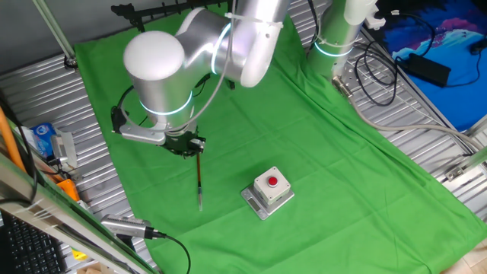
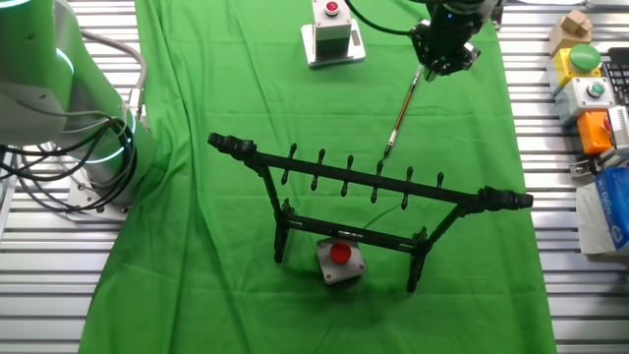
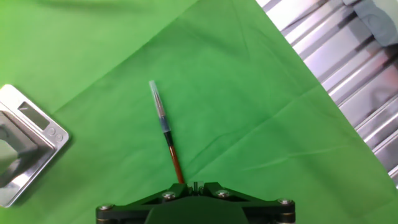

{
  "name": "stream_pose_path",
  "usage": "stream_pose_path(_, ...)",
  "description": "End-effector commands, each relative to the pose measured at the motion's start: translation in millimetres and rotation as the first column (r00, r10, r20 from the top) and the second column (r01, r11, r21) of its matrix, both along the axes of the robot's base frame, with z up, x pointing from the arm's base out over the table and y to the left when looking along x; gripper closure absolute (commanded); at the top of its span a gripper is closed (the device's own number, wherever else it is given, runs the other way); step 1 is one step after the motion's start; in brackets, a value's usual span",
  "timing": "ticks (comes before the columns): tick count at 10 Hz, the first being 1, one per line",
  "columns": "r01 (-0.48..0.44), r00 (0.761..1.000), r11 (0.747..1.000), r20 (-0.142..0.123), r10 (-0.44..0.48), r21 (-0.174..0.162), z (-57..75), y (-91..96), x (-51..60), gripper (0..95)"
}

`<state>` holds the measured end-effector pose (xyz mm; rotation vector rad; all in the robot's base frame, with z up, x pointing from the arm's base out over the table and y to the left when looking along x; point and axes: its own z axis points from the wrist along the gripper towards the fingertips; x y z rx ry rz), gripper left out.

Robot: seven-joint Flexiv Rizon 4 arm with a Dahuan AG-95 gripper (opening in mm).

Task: Place the brush on the pen rack

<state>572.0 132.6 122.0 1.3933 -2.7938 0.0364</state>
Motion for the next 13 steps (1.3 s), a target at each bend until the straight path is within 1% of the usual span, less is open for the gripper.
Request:
stream_pose_path(1,0.016,1.000,1.000,0.020,-0.015,-0.004,-0.8,-0.8,-0.6,95.0)
stream_pose_path(2,0.020,0.999,1.000,0.028,-0.020,0.004,-0.9,-0.8,-0.8,95.0)
stream_pose_path(3,0.012,1.000,1.000,0.021,-0.012,0.019,-0.9,-0.8,-0.8,95.0)
stream_pose_path(6,-0.018,1.000,1.000,-0.015,0.018,0.014,-0.9,-0.8,-0.8,95.0)
stream_pose_path(8,-0.039,0.999,0.999,-0.036,0.039,0.018,-0.9,-0.8,-0.8,95.0)
stream_pose_path(10,-0.054,0.997,0.998,-0.046,0.054,0.015,-0.9,-0.8,-0.8,95.0)
stream_pose_path(11,-0.095,0.994,0.995,-0.062,0.095,0.010,-1.8,-0.2,-0.4,95.0)
stream_pose_path(12,-0.123,0.990,0.992,-0.064,0.123,0.008,-5.1,2.4,1.7,76.0)
stream_pose_path(13,-0.143,0.988,0.990,-0.064,0.143,0.009,-9.6,6.3,4.6,76.0)
